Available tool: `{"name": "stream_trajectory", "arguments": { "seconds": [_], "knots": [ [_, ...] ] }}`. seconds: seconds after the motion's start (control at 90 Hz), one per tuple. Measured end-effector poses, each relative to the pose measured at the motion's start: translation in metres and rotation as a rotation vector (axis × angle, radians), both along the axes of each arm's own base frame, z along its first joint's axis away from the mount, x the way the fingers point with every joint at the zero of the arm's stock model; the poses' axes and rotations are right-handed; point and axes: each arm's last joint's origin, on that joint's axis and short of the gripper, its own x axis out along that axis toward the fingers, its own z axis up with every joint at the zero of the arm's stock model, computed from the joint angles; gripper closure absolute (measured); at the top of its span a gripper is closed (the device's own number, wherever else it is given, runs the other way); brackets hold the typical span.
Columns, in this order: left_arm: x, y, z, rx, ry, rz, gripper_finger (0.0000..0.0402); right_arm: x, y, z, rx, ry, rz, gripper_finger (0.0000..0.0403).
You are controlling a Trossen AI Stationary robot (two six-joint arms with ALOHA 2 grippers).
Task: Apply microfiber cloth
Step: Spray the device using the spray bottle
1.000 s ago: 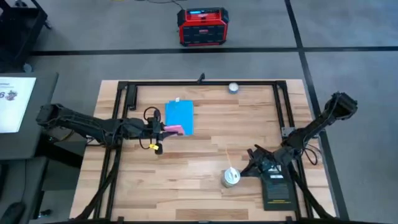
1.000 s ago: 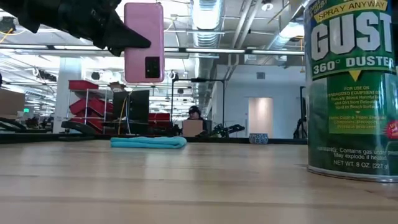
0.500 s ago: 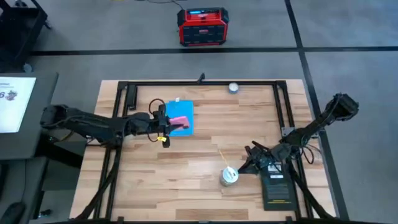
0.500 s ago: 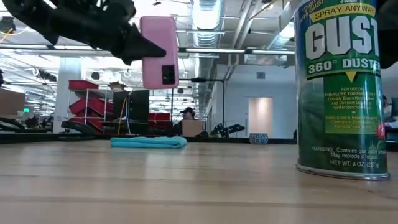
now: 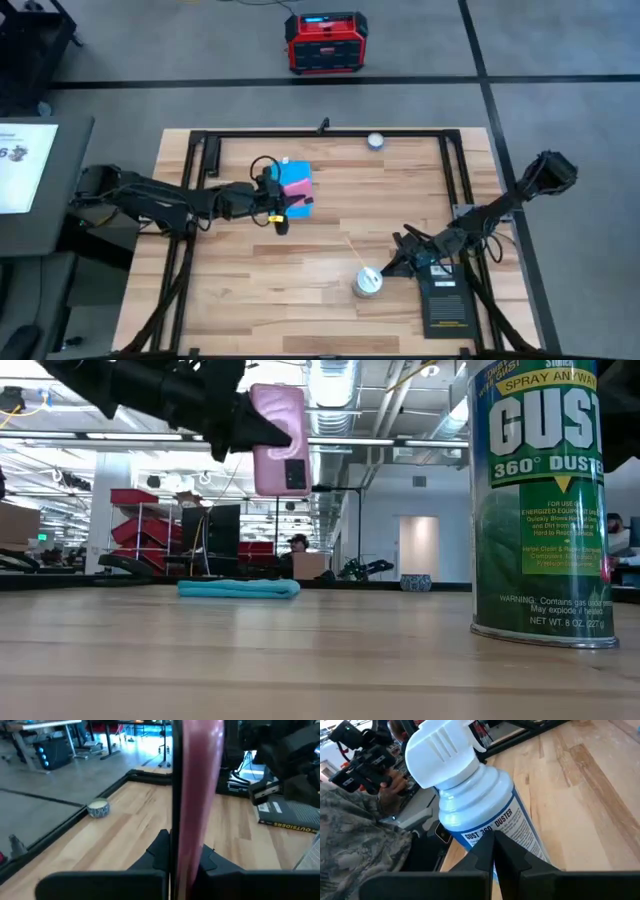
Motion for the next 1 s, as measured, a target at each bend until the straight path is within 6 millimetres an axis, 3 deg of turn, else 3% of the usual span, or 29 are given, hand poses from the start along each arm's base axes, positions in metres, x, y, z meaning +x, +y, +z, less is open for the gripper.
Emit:
{"name": "stream_trajectory", "arguments": {
  "seconds": [0.311,0.578,0.744,1.0],
  "knots": [
    [0.007,-0.023,-0.005,0.052,0.067,-0.091,0.04,0.004,-0.002,0.001,-0.069,-0.002,-0.005,0.0403],
    [0.001,-0.041,0.006,0.11,0.019,-0.197,0.04,0.016,-0.036,0.006,-0.183,-0.055,-0.114,0.0403],
    [-0.005,-0.039,0.017,0.144,-0.019,-0.219,0.04,0.024,-0.056,0.029,-0.265,-0.13,-0.136,0.0403],
    [-0.004,-0.026,0.025,0.13,-0.05,-0.241,0.04,0.049,-0.074,0.082,-0.461,-0.154,-0.11,0.0381]
  ]
}}
